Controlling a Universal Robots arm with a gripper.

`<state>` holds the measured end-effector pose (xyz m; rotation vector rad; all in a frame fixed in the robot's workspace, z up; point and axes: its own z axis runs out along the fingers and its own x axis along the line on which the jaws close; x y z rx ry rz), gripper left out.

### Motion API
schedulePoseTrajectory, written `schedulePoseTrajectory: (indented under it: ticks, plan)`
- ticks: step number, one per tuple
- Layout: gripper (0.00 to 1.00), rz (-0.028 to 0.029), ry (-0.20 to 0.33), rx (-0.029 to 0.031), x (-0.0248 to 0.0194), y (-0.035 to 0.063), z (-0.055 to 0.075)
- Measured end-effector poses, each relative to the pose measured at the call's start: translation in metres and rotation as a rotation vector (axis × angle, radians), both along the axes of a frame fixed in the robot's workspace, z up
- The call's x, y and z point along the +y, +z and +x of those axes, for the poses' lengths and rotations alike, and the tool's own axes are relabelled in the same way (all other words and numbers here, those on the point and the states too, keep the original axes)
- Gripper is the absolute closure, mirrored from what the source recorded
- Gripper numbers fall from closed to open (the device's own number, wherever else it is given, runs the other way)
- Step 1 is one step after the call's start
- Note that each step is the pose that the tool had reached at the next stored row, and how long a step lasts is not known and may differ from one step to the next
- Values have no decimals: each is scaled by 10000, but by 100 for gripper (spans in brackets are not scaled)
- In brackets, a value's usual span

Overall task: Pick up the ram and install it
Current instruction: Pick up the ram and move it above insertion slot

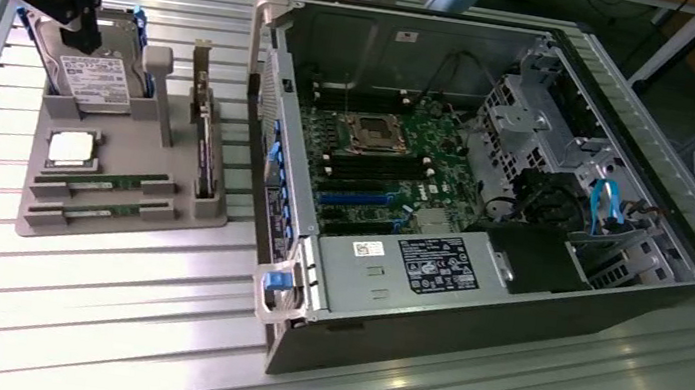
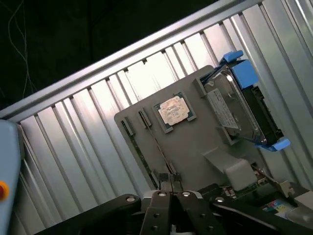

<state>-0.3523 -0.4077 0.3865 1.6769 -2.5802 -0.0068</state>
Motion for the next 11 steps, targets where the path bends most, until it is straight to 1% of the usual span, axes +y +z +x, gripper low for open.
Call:
schedulePoseTrajectory:
  ticks: [1,3,6,11]
  plan:
    - [90,0,235,0,0,0,0]
    - [90,0,907,0,0,0,0]
    - [90,-1,1654,1,0,0,0]
    - [90,0,2441,0,0,-1,0]
